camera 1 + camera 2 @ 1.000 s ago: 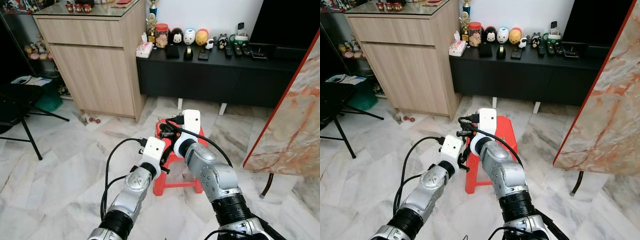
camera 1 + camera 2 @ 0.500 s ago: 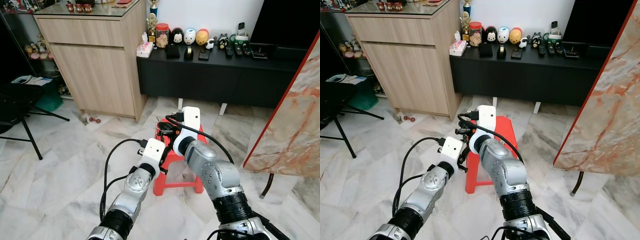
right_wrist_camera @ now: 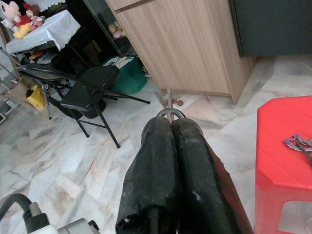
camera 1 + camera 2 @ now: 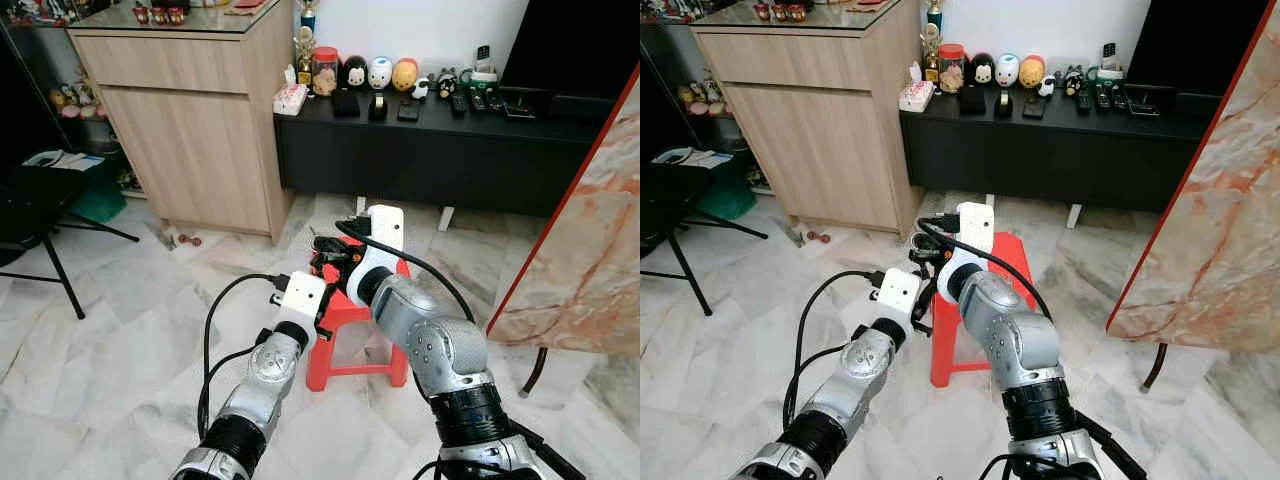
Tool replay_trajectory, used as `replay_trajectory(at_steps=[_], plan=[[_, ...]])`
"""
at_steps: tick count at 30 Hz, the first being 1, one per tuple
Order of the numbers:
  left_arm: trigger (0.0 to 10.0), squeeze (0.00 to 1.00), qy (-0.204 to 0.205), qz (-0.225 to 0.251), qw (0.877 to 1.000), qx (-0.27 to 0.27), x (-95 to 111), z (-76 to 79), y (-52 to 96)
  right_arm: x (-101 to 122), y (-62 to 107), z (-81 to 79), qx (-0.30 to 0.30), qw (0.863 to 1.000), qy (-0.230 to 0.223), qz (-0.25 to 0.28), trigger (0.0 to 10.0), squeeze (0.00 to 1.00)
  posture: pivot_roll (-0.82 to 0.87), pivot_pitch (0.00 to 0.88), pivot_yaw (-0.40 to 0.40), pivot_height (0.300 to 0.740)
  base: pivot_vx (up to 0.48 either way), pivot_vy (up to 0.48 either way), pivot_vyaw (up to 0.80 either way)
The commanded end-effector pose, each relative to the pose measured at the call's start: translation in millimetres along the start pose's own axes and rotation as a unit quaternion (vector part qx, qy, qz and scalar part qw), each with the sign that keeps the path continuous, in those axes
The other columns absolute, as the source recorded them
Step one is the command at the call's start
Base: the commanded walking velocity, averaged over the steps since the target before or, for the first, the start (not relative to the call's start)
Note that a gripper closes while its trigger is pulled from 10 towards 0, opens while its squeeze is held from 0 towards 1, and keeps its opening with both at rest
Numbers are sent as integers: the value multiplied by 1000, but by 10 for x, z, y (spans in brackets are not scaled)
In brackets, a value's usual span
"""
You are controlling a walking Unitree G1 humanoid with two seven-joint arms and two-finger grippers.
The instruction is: Hang keys on a hook
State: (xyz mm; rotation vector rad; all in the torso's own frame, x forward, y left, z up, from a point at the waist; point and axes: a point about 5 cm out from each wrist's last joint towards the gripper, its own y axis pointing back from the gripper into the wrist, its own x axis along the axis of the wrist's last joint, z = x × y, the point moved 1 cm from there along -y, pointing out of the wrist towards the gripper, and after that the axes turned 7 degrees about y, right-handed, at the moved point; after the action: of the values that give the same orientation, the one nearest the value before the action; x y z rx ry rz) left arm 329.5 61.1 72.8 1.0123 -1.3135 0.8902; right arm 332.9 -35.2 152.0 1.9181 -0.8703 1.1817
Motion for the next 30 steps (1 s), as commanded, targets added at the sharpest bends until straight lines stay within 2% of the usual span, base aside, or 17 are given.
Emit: replay_trajectory(at_steps=[1,6,7,8,9,10,11,12,13,14,30], plan=[[10000,0,-2,6,1000,2,23,11,-17,80,-27,-211,29,999,-18,16,10000,0,-29,0,-48,740,0,0,0],[10000,0,-2,6,1000,0,19,18,-19,83,-22,-222,32,999,-22,15,10000,0,-29,0,-49,740,0,0,0],[7961,0,-1,6,1000,0,18,20,-21,83,-21,-223,32,999,-24,15,10000,0,-29,0,-49,740,0,0,0],[7961,0,-1,6,1000,0,18,21,-22,82,-21,-223,32,999,-24,15,10000,0,-29,0,-49,740,0,0,0],[4353,0,0,7,1000,0,18,22,-22,81,-21,-224,32,999,-25,14,10000,0,-28,0,-49,740,0,0,0],[4353,0,1,7,1000,-1,17,22,-23,81,-21,-225,32,999,-26,14,10000,0,-28,0,-49,740,0,0,0],[2784,0,2,8,1000,-1,18,23,-22,79,-21,-228,33,999,-27,13,10000,0,-29,0,-48,740,0,0,0],[2118,0,2,9,1000,-2,19,24,-22,78,-20,-229,33,999,-27,13,10000,0,-28,0,-49,740,0,0,0],[667,0,2,9,1000,-3,19,26,-23,74,-20,-230,33,999,-29,12,10000,0,-27,0,-49,740,0,0,0],[0,0,2,10,1000,-3,20,28,-23,70,-20,-233,33,999,-30,12,10000,0,-28,0,-49,740,0,0,0],[0,0,3,12,1000,-6,21,30,-22,56,-17,-253,37,998,-44,11,10000,0,-28,0,-46,740,0,0,0]])
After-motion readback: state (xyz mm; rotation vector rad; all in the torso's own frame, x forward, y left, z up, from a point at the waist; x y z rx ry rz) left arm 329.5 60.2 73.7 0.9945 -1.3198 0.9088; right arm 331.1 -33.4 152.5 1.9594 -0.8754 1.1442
